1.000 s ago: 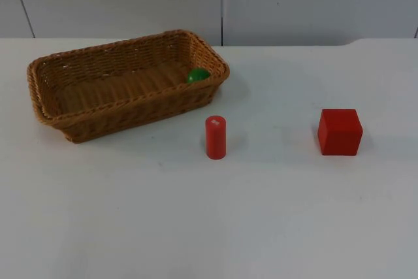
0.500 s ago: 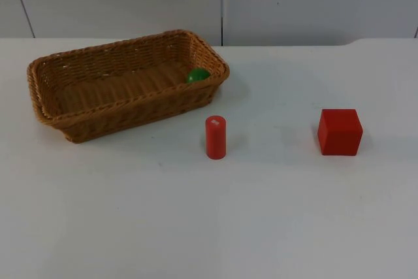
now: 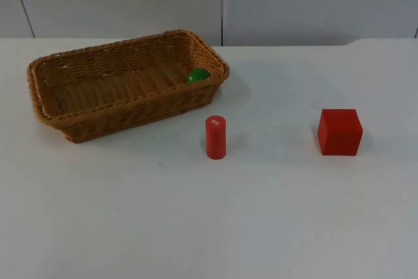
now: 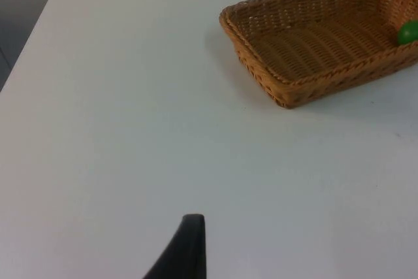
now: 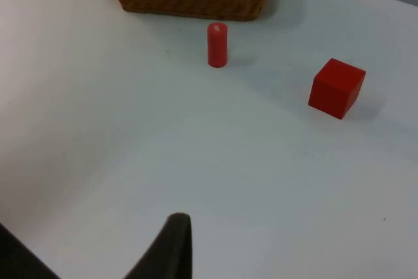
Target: Pick up the basket with the left hand and place the object to the left of the red cylinder into the basket with the right hand.
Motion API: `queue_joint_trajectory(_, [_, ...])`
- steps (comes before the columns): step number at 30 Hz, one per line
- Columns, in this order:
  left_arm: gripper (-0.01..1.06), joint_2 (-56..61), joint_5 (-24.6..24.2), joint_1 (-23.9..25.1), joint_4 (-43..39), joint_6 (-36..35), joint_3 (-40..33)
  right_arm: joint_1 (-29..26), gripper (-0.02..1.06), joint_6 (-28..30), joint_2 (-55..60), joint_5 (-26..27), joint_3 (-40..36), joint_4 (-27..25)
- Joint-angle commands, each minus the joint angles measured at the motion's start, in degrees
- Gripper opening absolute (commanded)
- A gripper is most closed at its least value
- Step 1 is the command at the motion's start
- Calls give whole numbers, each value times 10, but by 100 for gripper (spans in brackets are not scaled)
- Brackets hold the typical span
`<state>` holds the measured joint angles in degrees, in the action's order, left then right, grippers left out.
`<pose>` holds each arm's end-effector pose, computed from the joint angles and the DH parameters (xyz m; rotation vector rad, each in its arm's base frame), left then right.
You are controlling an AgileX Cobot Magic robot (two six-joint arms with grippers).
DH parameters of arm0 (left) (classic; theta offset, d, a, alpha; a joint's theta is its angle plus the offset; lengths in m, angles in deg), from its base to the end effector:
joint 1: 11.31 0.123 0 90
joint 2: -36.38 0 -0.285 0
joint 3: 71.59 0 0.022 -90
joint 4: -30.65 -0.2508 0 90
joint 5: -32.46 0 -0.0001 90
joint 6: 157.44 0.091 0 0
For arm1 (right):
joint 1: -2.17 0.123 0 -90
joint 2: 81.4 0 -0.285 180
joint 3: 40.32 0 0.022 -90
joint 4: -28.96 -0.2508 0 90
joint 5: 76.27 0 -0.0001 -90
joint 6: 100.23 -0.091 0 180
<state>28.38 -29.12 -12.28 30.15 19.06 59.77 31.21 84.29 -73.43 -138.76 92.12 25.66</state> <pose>-0.0047 0.0008 0.2758 -0.0460 2.0630 -0.0377 -0.0090 0.0003 0.2799 -0.6032 1.9856 0.3327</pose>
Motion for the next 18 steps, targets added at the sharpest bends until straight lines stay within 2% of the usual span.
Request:
queue_joint_trajectory(1, [97, 2, -1, -2, 5, 3, -2, 2, 104, -4, -2, 6, -1, 3])
queue_joint_trajectory(5, [105, 2, -1, -2, 5, 3, -2, 2, 104, -9, -2, 6, -1, 5])
queue_joint_trajectory(18, [105, 2, 0, -2, 5, 3, -2, 2, 104, -9, -2, 6, -1, -2])
